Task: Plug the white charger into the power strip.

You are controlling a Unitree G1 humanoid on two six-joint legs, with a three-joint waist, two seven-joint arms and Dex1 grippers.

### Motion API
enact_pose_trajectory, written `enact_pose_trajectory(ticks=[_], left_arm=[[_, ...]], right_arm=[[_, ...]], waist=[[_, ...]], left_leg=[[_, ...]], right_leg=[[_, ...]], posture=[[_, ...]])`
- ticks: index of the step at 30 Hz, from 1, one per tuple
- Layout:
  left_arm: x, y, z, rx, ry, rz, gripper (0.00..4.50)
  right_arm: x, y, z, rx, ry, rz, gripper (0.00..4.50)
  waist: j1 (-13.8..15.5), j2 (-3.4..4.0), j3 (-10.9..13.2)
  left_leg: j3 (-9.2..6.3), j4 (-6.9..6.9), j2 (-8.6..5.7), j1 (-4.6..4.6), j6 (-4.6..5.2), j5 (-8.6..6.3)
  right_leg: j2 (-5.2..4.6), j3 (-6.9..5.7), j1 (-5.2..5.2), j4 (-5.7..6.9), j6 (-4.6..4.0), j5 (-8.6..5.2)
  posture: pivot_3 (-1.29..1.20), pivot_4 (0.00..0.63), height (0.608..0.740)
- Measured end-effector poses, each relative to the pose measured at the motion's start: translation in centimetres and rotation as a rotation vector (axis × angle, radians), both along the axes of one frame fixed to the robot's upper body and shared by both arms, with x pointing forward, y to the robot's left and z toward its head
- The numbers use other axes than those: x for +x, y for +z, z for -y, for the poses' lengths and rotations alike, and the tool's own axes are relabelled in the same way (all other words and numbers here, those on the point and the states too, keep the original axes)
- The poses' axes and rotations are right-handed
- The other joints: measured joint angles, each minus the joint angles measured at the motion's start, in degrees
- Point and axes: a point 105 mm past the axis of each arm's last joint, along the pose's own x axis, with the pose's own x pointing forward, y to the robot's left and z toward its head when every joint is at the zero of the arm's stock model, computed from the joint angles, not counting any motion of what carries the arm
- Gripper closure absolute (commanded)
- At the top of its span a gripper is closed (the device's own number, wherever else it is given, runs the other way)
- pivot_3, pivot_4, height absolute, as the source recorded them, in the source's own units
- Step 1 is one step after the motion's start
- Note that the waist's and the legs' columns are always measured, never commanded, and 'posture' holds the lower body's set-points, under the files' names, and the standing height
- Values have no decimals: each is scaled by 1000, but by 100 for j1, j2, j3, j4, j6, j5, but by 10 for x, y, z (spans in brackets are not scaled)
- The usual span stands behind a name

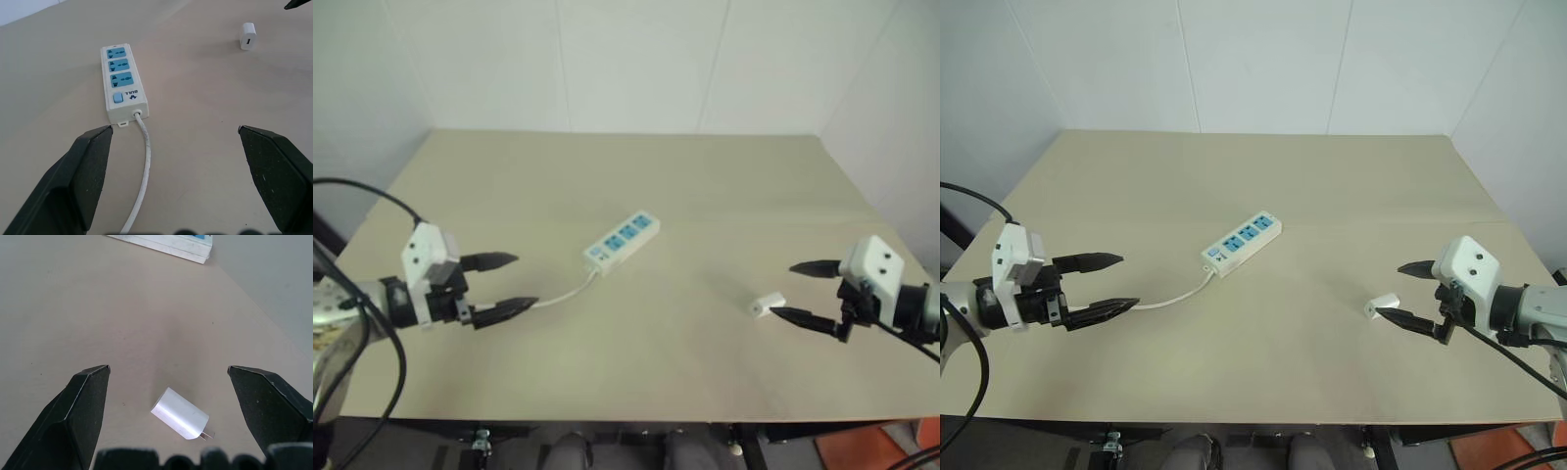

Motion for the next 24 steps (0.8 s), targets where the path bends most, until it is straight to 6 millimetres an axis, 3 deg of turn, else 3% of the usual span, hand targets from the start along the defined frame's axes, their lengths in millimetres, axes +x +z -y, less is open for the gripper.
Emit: enact_pose_trajectory(ticks=[10, 13, 19, 24], left_arm=[[6, 2, 3, -13, 22, 37, 33], [27, 3, 11, -52, 81, 101, 33], [75, -9, 52, -161, 84, 129, 33], [107, -30, 73, -179, 105, 121, 33]], right_arm=[[0, 1, 1, -9, 1, 1, 0], [1, 3, -2, -8, 9, 10, 0], [12, 15, -19, -5, 77, 65, 0], [15, 18, -23, -2, 96, 82, 0]], waist=[[5, 0, 0], [46, 0, 0], [37, -5, 0], [21, -6, 1]], left_leg=[[0, 0, -1, 0, 0, 0], [-3, 2, -4, 3, 0, 0], [-4, 4, -8, -7, 0, 0], [-5, 3, -10, -11, 2, 0]], right_leg=[[0, 0, 1, 0, 0, 0], [-1, -1, 6, 2, 0, 0], [-2, -2, 3, -5, 4, 4], [-2, -1, -2, -4, 4, 5]], posture=[[0, 150, 740], [0, 150, 740], [0, 150, 740], [0, 150, 740]])
